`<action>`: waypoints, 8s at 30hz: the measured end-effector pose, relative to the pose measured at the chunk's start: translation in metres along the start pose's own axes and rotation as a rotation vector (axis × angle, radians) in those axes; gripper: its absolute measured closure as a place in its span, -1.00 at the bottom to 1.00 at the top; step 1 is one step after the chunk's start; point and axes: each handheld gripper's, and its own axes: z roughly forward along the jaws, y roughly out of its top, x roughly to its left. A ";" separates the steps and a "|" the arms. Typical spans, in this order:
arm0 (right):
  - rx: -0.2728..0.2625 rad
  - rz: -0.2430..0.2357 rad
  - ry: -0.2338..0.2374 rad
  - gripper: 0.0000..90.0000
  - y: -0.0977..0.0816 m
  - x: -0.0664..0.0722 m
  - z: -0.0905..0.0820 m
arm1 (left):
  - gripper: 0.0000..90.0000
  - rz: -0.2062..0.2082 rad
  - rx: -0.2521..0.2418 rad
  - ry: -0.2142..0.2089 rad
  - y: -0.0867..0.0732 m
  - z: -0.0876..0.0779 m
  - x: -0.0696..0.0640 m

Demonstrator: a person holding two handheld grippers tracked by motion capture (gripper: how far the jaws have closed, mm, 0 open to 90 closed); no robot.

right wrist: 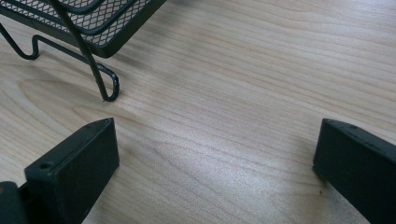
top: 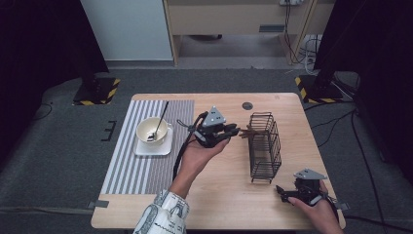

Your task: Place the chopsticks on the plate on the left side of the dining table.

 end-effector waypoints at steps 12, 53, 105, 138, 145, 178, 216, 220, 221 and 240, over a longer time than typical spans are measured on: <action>0.000 0.001 -0.001 -1.00 0.000 0.000 0.000 | 0.64 0.001 0.013 -0.014 0.006 0.011 0.000; -0.002 -0.009 0.004 -1.00 -0.001 0.001 -0.001 | 0.85 0.083 0.157 0.049 0.014 0.049 0.001; -0.004 -0.010 0.006 -1.00 -0.002 0.002 -0.002 | 0.85 0.094 -0.113 0.048 0.047 -0.015 -0.022; -0.001 -0.014 0.014 -0.99 -0.003 0.003 -0.003 | 0.85 0.349 -0.124 0.196 0.028 0.010 0.022; 0.001 -0.017 0.011 -0.99 -0.003 0.003 -0.003 | 0.85 0.369 -0.112 0.233 0.012 0.004 0.029; 0.002 -0.014 0.009 -0.99 -0.003 0.003 -0.003 | 0.85 0.611 0.021 0.322 -0.044 -0.001 0.030; 0.002 -0.013 0.009 -0.99 -0.004 0.004 -0.003 | 0.85 0.549 0.010 0.357 -0.084 -0.031 0.042; 0.001 -0.014 0.009 -0.99 -0.004 0.003 -0.003 | 0.85 0.551 0.016 0.366 -0.087 -0.035 0.043; 0.001 -0.014 0.009 -1.00 -0.004 0.003 -0.003 | 0.85 0.548 0.014 0.366 -0.089 -0.036 0.044; 0.002 -0.012 0.009 -1.00 -0.003 0.004 -0.004 | 0.85 0.496 0.012 0.408 -0.116 -0.066 0.056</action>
